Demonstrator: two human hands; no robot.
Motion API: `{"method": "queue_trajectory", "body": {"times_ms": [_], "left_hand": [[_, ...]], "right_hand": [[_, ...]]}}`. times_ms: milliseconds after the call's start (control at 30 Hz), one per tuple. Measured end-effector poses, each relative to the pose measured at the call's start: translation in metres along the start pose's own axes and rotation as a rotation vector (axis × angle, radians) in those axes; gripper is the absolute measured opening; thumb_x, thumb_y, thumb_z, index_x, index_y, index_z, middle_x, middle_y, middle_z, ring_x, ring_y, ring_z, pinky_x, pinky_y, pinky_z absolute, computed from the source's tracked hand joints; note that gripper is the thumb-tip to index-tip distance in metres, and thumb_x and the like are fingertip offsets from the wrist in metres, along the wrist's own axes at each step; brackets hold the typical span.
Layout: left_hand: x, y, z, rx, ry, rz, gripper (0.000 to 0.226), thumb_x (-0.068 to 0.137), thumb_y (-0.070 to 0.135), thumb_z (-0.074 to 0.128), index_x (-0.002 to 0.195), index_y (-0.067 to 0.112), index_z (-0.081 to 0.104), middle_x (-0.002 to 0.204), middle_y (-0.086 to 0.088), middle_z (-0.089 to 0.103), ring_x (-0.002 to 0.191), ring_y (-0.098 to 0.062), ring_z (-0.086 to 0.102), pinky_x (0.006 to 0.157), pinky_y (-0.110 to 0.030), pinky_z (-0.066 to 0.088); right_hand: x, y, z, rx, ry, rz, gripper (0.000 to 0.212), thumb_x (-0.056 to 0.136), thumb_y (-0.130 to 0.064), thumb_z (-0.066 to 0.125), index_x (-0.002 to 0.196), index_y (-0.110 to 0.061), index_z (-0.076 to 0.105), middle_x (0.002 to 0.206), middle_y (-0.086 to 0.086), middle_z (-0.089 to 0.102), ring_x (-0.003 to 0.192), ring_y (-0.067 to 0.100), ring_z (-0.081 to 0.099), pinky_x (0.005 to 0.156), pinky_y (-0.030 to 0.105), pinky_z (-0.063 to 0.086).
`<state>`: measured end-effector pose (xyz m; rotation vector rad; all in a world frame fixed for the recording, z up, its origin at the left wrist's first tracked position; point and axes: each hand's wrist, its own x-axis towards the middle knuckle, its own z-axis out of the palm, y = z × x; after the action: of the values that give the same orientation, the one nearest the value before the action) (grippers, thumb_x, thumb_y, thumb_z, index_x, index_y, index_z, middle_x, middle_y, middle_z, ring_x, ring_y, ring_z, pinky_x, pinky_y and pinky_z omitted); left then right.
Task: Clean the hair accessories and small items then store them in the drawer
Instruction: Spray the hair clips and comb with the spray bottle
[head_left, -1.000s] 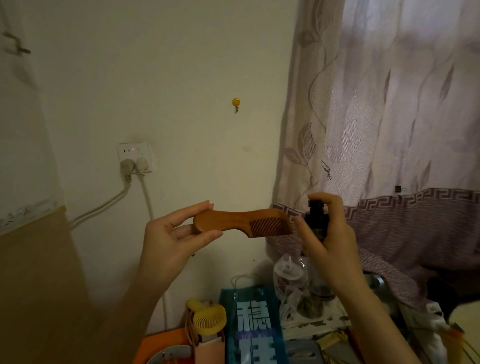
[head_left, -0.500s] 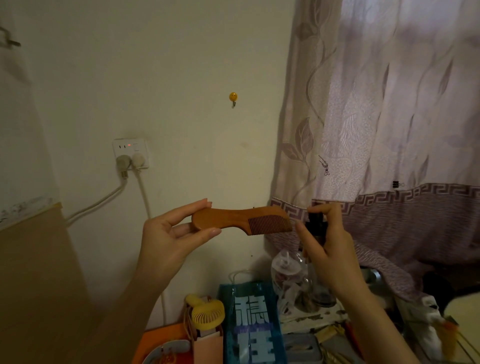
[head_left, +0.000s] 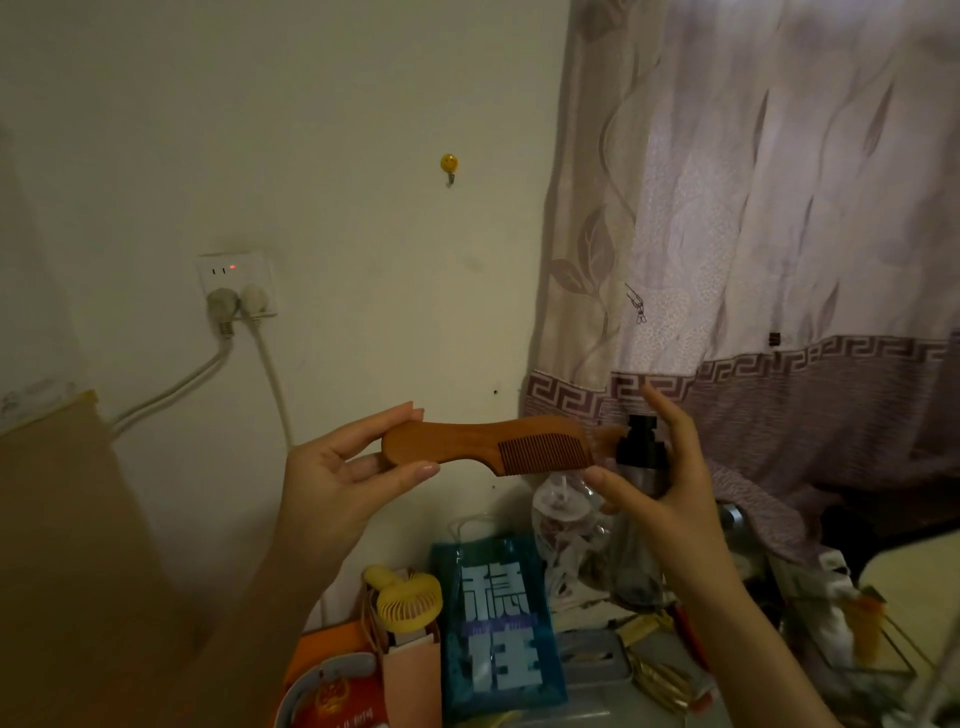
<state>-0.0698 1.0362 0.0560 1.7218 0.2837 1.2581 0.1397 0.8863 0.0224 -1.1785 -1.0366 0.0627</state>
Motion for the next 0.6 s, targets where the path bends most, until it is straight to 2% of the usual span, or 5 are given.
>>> {"method": "queue_trajectory", "body": {"times_ms": [67, 200, 400, 500, 600], "left_hand": [[-0.004, -0.008, 0.003, -0.013, -0.012, -0.021, 0.054, 0.056, 0.000, 0.076, 0.106, 0.019, 0.067, 0.101, 0.007, 0.073, 0.089, -0.017, 0.071, 0.077, -0.020, 0.055], [-0.015, -0.027, 0.010, -0.037, -0.027, -0.073, 0.052, 0.056, 0.003, 0.075, 0.105, 0.019, 0.067, 0.103, 0.006, 0.073, 0.091, -0.016, 0.071, 0.079, -0.023, 0.056], [-0.039, -0.066, 0.026, -0.048, -0.059, -0.216, 0.047, 0.063, 0.005, 0.076, 0.104, 0.025, 0.067, 0.104, 0.010, 0.072, 0.097, -0.015, 0.069, 0.078, -0.031, 0.058], [-0.052, -0.091, 0.038, -0.067, -0.082, -0.312, 0.047, 0.068, -0.003, 0.075, 0.103, 0.027, 0.067, 0.100, 0.013, 0.073, 0.094, -0.010, 0.069, 0.072, -0.023, 0.058], [-0.065, -0.116, 0.050, -0.080, -0.115, -0.382, 0.047, 0.064, 0.000, 0.076, 0.102, 0.025, 0.066, 0.100, 0.012, 0.073, 0.094, -0.009, 0.069, 0.073, -0.021, 0.056]], "right_hand": [[-0.009, 0.002, 0.000, -0.011, 0.010, 0.022, 0.075, 0.068, -0.024, 0.074, 0.133, -0.041, 0.040, 0.115, -0.040, 0.050, 0.108, -0.017, 0.051, 0.085, 0.023, 0.051], [-0.029, 0.014, -0.006, 0.027, 0.038, 0.103, 0.069, 0.076, -0.005, 0.072, 0.135, -0.026, 0.044, 0.114, -0.028, 0.049, 0.094, -0.022, 0.054, 0.065, 0.008, 0.050], [-0.065, 0.042, -0.020, 0.002, 0.102, 0.211, 0.066, 0.070, -0.017, 0.073, 0.130, -0.032, 0.048, 0.121, -0.013, 0.059, 0.102, 0.006, 0.063, 0.068, 0.028, 0.059], [-0.084, 0.059, -0.030, -0.015, 0.122, 0.274, 0.066, 0.072, -0.018, 0.075, 0.131, -0.033, 0.048, 0.128, -0.001, 0.058, 0.106, 0.017, 0.064, 0.070, 0.033, 0.059], [-0.105, 0.074, -0.038, -0.019, 0.164, 0.350, 0.065, 0.077, -0.009, 0.072, 0.134, -0.026, 0.046, 0.126, 0.004, 0.058, 0.099, 0.007, 0.065, 0.066, 0.027, 0.058]]}}
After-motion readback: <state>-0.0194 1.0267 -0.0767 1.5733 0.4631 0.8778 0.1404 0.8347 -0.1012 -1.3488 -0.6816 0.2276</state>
